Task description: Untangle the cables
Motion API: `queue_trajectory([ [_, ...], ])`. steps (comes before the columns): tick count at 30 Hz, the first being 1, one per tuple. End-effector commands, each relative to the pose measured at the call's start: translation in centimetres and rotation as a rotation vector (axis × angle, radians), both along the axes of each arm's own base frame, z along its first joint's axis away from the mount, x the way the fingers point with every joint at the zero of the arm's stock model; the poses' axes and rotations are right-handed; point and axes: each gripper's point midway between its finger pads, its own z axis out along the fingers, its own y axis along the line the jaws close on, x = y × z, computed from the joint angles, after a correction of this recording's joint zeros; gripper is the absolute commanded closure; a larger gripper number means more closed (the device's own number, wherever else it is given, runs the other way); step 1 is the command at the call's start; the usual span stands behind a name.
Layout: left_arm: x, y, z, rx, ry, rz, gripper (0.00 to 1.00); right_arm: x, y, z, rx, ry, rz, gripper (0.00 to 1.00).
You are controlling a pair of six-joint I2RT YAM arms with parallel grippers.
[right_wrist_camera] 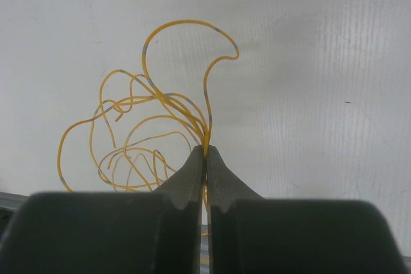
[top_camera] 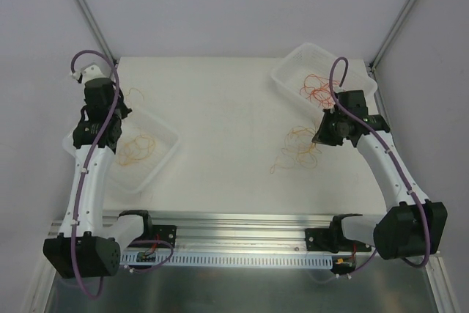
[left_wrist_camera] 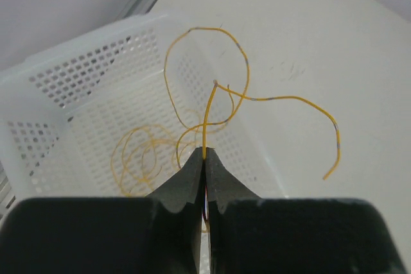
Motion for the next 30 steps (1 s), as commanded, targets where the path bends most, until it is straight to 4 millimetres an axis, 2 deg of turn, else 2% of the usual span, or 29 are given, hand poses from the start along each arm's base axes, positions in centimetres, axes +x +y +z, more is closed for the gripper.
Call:
queue_trajectory([
  [1, -1.2, 1.7, -5.4, -0.009, 0.131, 0.071, 1.0, 0.6, 1.7, 2.4, 0.044, -0.083, 0.056, 0.99],
  [3, -1.6, 1.7, -8.0, -0.043, 0.191, 0.07, 1.0, 0.6, 2.5, 2.5, 0.047, -0.086, 0.078, 0.99],
  [4, -2.1, 2.3, -10.4, -0.071, 0.245, 0.103, 0.99, 0.6, 2.8, 2.5, 0.047, -0.085, 0.082, 1.0],
  [6, -2.4, 2.3, -12.3, -0.111, 0.289, 0.106, 0.89, 0.6, 3.7, 2.3, 0.05, -0.08, 0.1, 1.0],
  [7, -2.5, 2.3, -13.4, -0.123, 0.324, 0.099, 0.79, 0.6, 3.8, 2.3, 0.043, -0.078, 0.096, 0.99],
  [8, -2.5, 2.0, -13.8, -0.129, 0.341, 0.077, 0.64, 0.7, 4.1, 2.1, 0.04, -0.075, 0.096, 1.0],
  [10, -2.2, 0.6, -13.9, -0.169, 0.336, 0.005, 0.43, 0.9, 4.9, 2.1, 0.046, -0.08, 0.091, 0.99],
  [11, -2.2, 0.1, -13.8, -0.186, 0.33, -0.021, 0.27, 1.1, 5.2, 2.1, 0.048, -0.082, 0.088, 0.99],
  [14, -1.8, -2.6, -13.0, -0.251, 0.297, -0.153, 0.09, 1.7, 6.5, 1.8, 0.06, -0.084, 0.076, 0.99],
  [18, -1.8, -6.6, -11.0, -0.264, 0.245, -0.345, 0.05, 2.5, 8.5, 0.2, 0.07, -0.058, 0.086, 0.99],
  [20, -2.1, -9.2, -10.2, -0.275, 0.23, -0.454, 0.05, 2.5, 9.3, -0.9, 0.084, -0.032, 0.087, 0.97],
  [22, -2.7, -12.6, -9.4, -0.26, 0.223, -0.587, 0.05, 2.8, 10.0, -2.2, 0.087, -0.008, 0.087, 0.94],
  [23, -2.9, -13.9, -9.2, -0.258, 0.222, -0.632, 0.05, 2.7, 10.0, -3.0, 0.087, 0.009, 0.07, 0.93],
  [24, -3.6, -16.2, -8.9, -0.252, 0.225, -0.709, 0.05, 3.0, 9.9, -3.5, 0.077, 0.009, 0.057, 0.92],
  [27, -4.3, -19.4, -8.7, -0.241, 0.221, -0.809, 0.05, 3.1, 9.0, -5.7, 0.026, 0.045, 0.003, 0.92],
  [28, -5.0, -21.4, -8.8, -0.234, 0.229, -0.874, 0.05, 3.2, 8.8, -6.2, 0.015, 0.049, -0.005, 0.9],
  [29, -5.2, -22.6, -8.7, -0.232, 0.222, -0.91, 0.05, 3.1, 8.8, -6.8, 0.008, 0.062, -0.006, 0.87],
  [30, -5.3, -23.4, -9.2, -0.223, 0.237, -0.924, 0.06, 3.1, 8.7, -7.1, 0.003, 0.068, -0.001, 0.78],
])
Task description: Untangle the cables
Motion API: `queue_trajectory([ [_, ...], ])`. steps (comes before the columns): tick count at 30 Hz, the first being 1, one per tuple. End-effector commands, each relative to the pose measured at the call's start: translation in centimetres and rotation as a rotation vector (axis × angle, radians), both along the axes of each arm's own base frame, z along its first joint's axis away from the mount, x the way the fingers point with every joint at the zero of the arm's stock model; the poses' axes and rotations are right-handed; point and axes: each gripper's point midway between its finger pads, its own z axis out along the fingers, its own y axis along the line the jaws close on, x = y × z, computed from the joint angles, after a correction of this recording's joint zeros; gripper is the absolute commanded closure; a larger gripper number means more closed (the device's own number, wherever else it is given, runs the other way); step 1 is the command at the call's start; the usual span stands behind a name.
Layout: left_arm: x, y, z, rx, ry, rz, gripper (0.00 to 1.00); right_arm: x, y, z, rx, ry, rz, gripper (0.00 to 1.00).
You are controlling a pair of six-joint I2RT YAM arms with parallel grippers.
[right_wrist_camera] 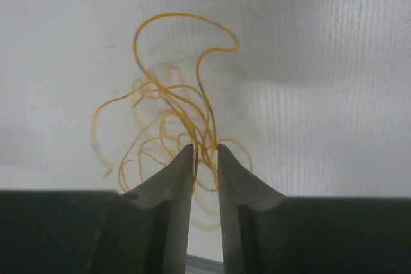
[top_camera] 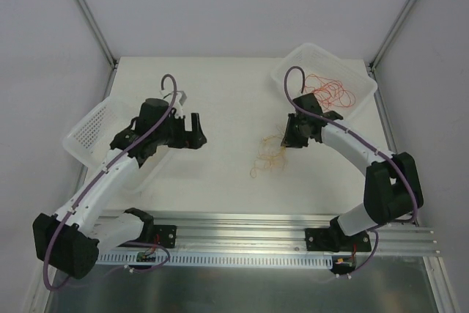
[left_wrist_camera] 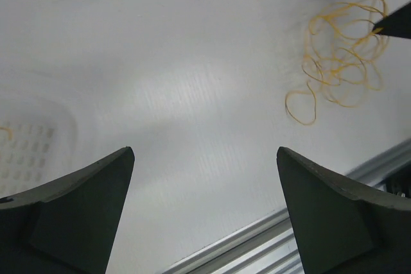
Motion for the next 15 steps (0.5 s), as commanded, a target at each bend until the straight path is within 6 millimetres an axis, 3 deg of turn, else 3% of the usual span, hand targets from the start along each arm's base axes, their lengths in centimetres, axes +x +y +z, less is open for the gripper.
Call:
queue_trajectory([
  [1, -0.8, -5.1, 1.4, -0.025, -0.057, -0.164, 0.05, 0.9, -0.5, -0.8, -0.023, -0.013, -0.05, 0.74],
  [2, -0.9, -6.0, 1.3, -0.022, -0.061, -0.188, 0.05, 0.9, -0.5, -1.1, -0.029, -0.006, -0.048, 0.71],
  [6, -1.6, -10.6, -0.2, -0.007, -0.023, -0.294, 0.05, 0.3, -0.8, -0.3, -0.039, -0.017, -0.021, 0.39],
  [11, -2.2, -16.2, -2.0, 0.034, -0.049, -0.464, 0.07, -0.1, -2.9, 2.5, -0.15, -0.086, 0.056, 0.21],
  [15, -0.9, -19.4, -4.5, 0.05, 0.02, -0.472, 0.1, -1.0, -4.4, 4.6, -0.195, -0.139, 0.061, 0.15],
])
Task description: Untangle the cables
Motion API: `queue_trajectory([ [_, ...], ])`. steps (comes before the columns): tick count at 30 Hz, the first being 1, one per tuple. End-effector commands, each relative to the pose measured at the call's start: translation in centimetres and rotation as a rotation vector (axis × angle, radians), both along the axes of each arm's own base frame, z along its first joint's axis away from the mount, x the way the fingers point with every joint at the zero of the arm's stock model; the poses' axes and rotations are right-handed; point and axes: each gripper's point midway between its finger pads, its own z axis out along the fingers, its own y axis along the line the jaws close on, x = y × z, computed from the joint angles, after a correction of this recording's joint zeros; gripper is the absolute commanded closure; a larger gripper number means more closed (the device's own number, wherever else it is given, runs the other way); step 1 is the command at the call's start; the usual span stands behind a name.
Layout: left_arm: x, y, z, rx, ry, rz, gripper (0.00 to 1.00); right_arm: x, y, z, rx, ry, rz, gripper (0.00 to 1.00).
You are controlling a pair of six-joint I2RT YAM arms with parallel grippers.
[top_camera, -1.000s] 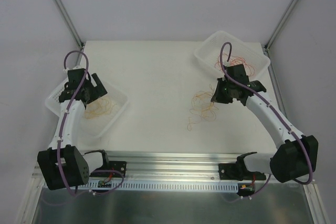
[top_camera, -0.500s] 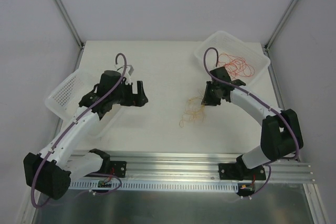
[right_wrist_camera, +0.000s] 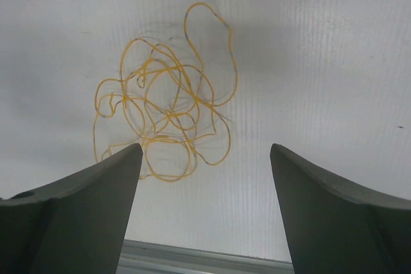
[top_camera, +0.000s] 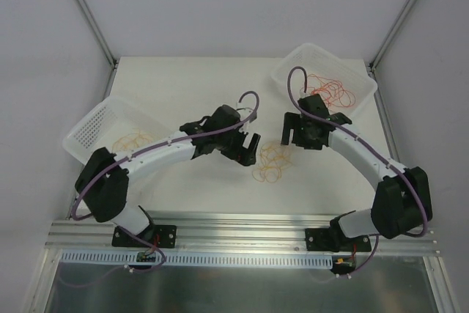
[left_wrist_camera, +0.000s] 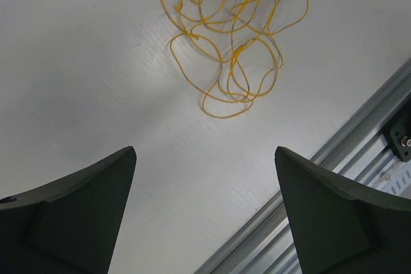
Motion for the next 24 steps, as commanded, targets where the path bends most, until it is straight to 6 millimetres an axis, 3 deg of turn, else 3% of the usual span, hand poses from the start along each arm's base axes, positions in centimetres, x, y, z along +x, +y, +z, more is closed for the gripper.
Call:
queue_trajectory([
  [1, 2.7, -3.1, 0.3, -0.041, -0.01, 0.064, 0.12, -0.4, -1.6, 3.9, -0.048, -0.103, 0.017, 0.14],
  [8, 4.1, -3.8, -3.6, -0.038, 0.168, 0.353, 0.35, -2.2, -2.2, 4.8, 0.007, -0.159, -0.03, 0.13],
  [13, 4.1, -4.4, -5.3, -0.037, 0.243, 0.413, 0.41, -3.1, -1.8, 4.1, 0.06, -0.156, -0.043, 0.12],
  [24, 3.5, -5.4, -8.5, -0.013, 0.335, 0.457, 0.69, -3.2, -0.6, 3.6, 0.106, -0.179, -0.018, 0.1],
])
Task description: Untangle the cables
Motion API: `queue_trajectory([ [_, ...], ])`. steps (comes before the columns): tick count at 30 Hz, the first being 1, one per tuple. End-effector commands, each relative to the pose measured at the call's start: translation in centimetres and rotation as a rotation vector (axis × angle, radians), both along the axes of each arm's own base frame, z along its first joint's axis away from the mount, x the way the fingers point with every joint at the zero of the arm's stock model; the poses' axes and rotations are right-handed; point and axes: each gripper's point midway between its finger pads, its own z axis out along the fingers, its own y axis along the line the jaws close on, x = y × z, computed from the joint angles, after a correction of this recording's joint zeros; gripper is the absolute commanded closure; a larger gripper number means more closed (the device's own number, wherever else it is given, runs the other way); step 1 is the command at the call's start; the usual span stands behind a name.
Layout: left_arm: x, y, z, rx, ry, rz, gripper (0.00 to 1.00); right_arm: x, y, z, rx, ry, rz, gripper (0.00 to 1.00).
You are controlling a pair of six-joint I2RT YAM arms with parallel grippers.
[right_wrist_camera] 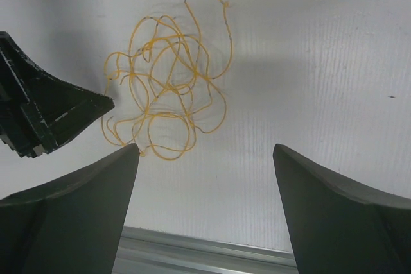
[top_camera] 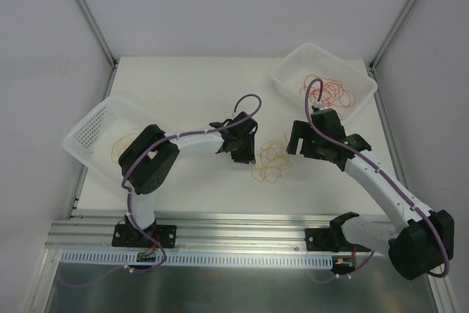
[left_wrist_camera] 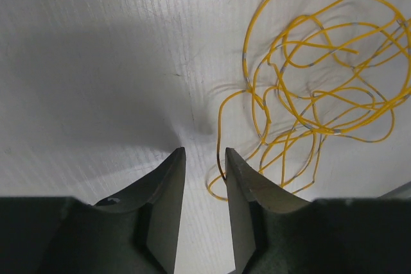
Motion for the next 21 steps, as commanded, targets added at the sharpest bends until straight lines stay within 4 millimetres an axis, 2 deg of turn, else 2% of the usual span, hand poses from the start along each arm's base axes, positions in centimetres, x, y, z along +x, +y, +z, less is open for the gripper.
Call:
queue_trajectory([
  [1, 0.9, -1.5, 1.1, -0.045, -0.015, 0.034, 0.72, 0.6, 1.2, 0.6, 0.056, -0.04, 0.008, 0.1],
  [6, 0.5, -1.7, 0.7, -0.05, 0.001, 0.031, 0.87, 1.1, 2.2, -0.9, 0.095, -0.009, -0.004, 0.1],
  [7, 0.4, -1.7, 0.8, -0.052, 0.0, 0.029, 0.96, 1.4, 2.6, -1.2, 0.106, -0.01, -0.004, 0.1],
  [8, 0.3, -1.7, 1.1, -0.06, -0.006, 0.019, 1.0, 1.6, 2.9, -1.8, 0.113, 0.01, -0.003, 0.1],
  [15, -0.2, -0.3, 3.6, -0.066, -0.081, -0.009, 1.0, 2.8, 4.5, -5.8, 0.145, 0.096, -0.037, 0.14],
  [19, -0.3, 0.4, 5.4, -0.078, -0.137, -0.032, 1.0, 3.9, 4.9, -7.8, 0.133, 0.124, -0.066, 0.23],
  [21, -0.6, 0.9, 5.6, -0.072, -0.149, -0.038, 1.0, 4.0, 5.0, -8.9, 0.122, 0.148, -0.073, 0.27],
])
